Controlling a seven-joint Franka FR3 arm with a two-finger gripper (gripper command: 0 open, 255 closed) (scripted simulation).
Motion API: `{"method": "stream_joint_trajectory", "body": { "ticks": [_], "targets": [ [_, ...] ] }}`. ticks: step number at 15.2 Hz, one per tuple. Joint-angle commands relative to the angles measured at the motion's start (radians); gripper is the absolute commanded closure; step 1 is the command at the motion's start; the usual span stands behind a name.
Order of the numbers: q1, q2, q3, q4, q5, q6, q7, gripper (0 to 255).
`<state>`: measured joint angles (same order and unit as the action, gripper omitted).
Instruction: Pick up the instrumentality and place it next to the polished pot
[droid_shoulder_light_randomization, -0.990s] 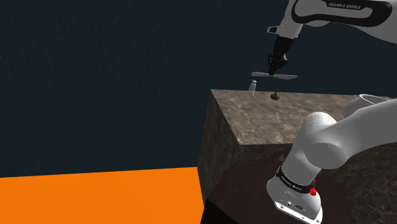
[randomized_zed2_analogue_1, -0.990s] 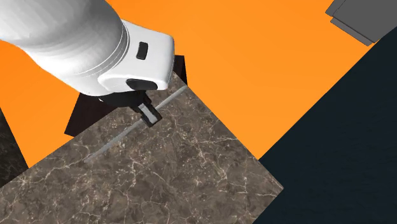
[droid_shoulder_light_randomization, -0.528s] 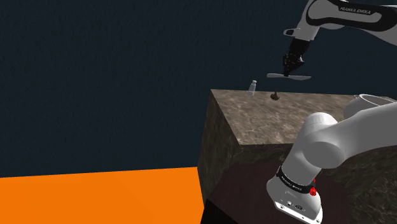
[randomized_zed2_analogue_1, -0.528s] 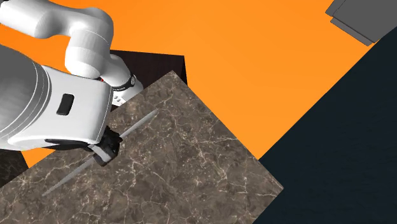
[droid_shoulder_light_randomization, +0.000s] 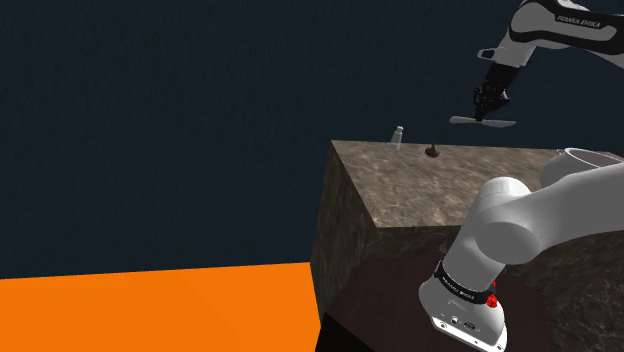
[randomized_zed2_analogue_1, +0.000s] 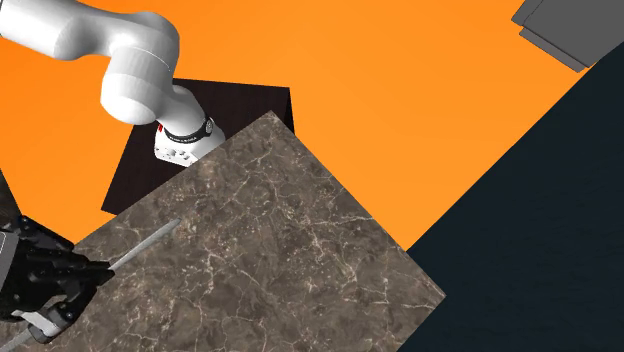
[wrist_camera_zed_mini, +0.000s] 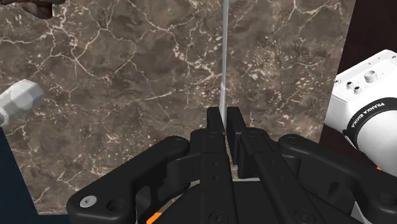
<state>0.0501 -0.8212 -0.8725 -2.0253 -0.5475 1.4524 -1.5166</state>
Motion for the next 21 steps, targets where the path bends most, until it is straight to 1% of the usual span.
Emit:
{"method": "stream_joint_trajectory", "body": {
  "ticks": [1, 6, 10, 14, 15, 16, 21],
  "targets": [
    [0.005, 0.004, -0.045, 0.031, -0.023, -0.002, -0.049, 255],
    [0.04, 0.026, -0.165, 0.148, -0.07, -0.02, -0.171, 255],
    [0.096, 0.047, -0.277, 0.263, -0.101, -0.036, -0.27, 255],
    [0.185, 0.06, -0.404, 0.402, -0.134, -0.057, -0.367, 255],
    [0.213, 0.061, -0.438, 0.441, -0.143, -0.065, -0.391, 255],
    [0.26, 0.062, -0.492, 0.506, -0.157, -0.077, -0.429, 255],
    [0.23, 0.034, -0.492, 0.428, -0.176, -0.023, -0.411, 255]
  ]
}}
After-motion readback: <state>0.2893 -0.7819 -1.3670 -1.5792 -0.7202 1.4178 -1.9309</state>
